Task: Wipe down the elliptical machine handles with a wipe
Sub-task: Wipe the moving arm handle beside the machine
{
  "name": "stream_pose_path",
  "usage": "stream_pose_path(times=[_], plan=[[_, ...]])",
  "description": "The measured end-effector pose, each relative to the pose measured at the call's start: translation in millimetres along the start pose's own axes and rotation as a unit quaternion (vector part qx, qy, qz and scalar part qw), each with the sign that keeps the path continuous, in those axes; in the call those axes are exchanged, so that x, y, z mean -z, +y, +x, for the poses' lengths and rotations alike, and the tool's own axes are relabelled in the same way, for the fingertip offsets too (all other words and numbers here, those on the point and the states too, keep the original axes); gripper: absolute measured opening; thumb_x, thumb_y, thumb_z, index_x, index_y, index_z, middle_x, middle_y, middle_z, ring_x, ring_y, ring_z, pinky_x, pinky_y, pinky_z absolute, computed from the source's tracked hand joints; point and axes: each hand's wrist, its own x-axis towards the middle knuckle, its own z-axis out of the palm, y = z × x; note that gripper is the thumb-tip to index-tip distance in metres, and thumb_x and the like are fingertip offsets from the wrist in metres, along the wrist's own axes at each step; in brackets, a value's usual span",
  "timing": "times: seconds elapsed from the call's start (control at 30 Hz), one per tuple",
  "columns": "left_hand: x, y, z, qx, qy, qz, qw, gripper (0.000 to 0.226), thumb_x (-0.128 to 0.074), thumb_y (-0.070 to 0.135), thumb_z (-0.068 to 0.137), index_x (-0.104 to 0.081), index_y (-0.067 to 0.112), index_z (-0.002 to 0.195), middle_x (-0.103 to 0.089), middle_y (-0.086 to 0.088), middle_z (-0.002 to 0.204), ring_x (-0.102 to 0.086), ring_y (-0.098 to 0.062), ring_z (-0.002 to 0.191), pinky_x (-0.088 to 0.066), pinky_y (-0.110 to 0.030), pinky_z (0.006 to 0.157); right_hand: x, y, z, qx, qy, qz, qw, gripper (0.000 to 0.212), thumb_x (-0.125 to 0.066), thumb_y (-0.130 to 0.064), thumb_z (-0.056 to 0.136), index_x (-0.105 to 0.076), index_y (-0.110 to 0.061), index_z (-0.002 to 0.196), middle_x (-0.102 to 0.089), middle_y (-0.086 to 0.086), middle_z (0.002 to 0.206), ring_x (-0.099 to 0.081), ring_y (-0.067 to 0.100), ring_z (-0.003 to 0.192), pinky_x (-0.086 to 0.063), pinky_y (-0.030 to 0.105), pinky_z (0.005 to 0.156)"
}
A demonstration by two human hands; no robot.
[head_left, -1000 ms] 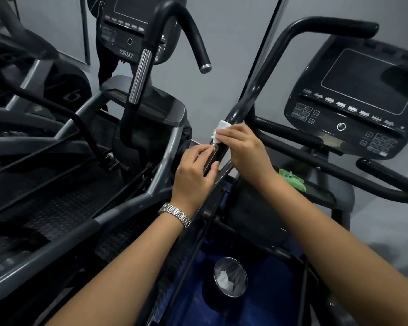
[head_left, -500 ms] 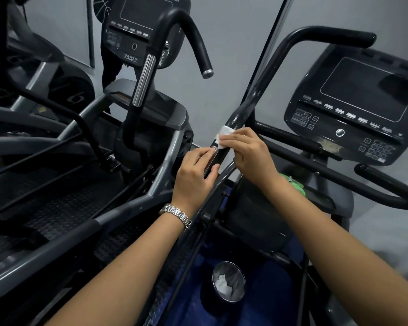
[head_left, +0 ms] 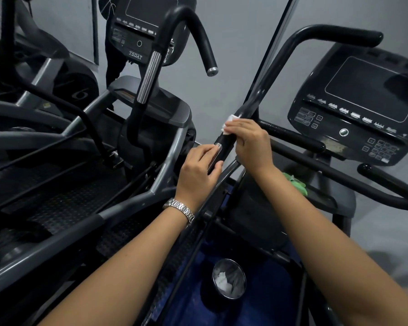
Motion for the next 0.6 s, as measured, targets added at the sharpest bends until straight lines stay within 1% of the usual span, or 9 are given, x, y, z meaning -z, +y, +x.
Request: stream_pose_path(times=[0.03,0.1,0.17,0.23,0.3,0.4,0.5,0.57,0.6], plan=[[0,0,-1,0.002,0.0,0.001,1.0,0.037,-0.069,0.013,0.082,-0.064,0.003,0.117,-0.064,-0.006,0.107,-0.058,-0.018,0.099,-0.043,-0.018,0.094,-2,-3,-1,-0.006,-0.005,0.002,1.0,0.03,-0.048,-0.012,0.086,-0.076,-0.004,0.092,-0.074,0.006,0.098,-0.067,0.021,0.1,-0.053,0.03,0.091],[0,0,0,0.003,0.0,0.005,1.0,0.037,-0.069,0.014,0.082,-0.064,0.003,0.117,-0.064,-0.006,0.107,-0.058,-0.017,0.1,-0.041,-0.017,0.095,-2,-5,-8,0.016,-0.016,0.003,1.0,0.03,-0.047,-0.011,0.085,-0.075,-0.004,0.094,-0.074,0.007,0.1,-0.067,0.021,0.101,-0.053,0.032,0.09],[0,0,1,-0.001,0.002,0.009,1.0,0.037,-0.07,0.013,0.082,-0.064,0.003,0.117,-0.064,-0.007,0.106,-0.058,-0.018,0.099,-0.041,-0.017,0.094,5,0,-17,0.04,-0.016,0.003,0.999,0.026,-0.052,0.0,0.083,-0.075,-0.004,0.094,-0.073,0.007,0.101,-0.067,0.021,0.1,-0.053,0.032,0.091],[1,1,1,-0.001,0.004,0.005,1.0,0.036,-0.069,0.012,0.082,-0.065,0.003,0.116,-0.064,-0.007,0.106,-0.058,-0.019,0.098,-0.043,-0.019,0.094,10,7,-12,0.019,0.005,0.004,1.0,0.027,-0.055,0.008,0.081,-0.076,-0.005,0.092,-0.074,0.007,0.099,-0.069,0.02,0.097,-0.055,0.034,0.089],[1,2,1,0.003,0.004,-0.001,1.0,0.035,-0.069,0.012,0.081,-0.065,0.003,0.115,-0.064,-0.006,0.105,-0.059,-0.019,0.098,-0.046,-0.023,0.094,9,3,-1,-0.011,0.025,-0.002,1.0,0.026,-0.052,0.004,0.082,-0.076,-0.004,0.089,-0.074,0.007,0.097,-0.07,0.02,0.095,-0.055,0.035,0.088],[1,3,-2,0.006,0.001,0.0,1.0,0.036,-0.07,0.011,0.081,-0.065,0.002,0.116,-0.064,-0.007,0.105,-0.059,-0.019,0.099,-0.044,-0.02,0.095,1,-11,-7,-0.01,0.019,-0.006,1.0,0.033,-0.045,-0.012,0.084,-0.075,-0.002,0.09,-0.074,0.009,0.096,-0.069,0.023,0.095,-0.055,0.034,0.087],[0,1,-3,0.001,-0.001,0.005,1.0,0.036,-0.07,0.011,0.081,-0.065,0.002,0.116,-0.064,-0.007,0.106,-0.059,-0.02,0.098,-0.045,-0.021,0.093,2,-4,-23,0.015,0.02,0.002,1.0,0.024,-0.053,-0.001,0.084,-0.075,-0.002,0.091,-0.074,0.009,0.098,-0.069,0.023,0.096,-0.054,0.031,0.089],[0,1,-2,0.001,0.002,0.006,1.0,0.037,-0.07,0.012,0.081,-0.065,0.003,0.116,-0.064,-0.007,0.106,-0.059,-0.02,0.098,-0.047,-0.024,0.091,5,4,-14,-0.008,0.043,0.001,0.999,0.021,-0.06,0.007,0.081,-0.076,-0.004,0.09,-0.074,0.007,0.097,-0.069,0.021,0.094,-0.053,0.027,0.088],[0,1,-2,0.001,0.002,0.005,1.0,0.037,-0.07,0.012,0.081,-0.064,0.004,0.117,-0.064,-0.006,0.106,-0.059,-0.02,0.098,-0.048,-0.024,0.091,3,5,-6,-0.025,0.057,-0.002,0.998,0.02,-0.06,0.005,0.082,-0.076,-0.004,0.09,-0.074,0.007,0.096,-0.07,0.022,0.092,-0.053,0.027,0.088]])
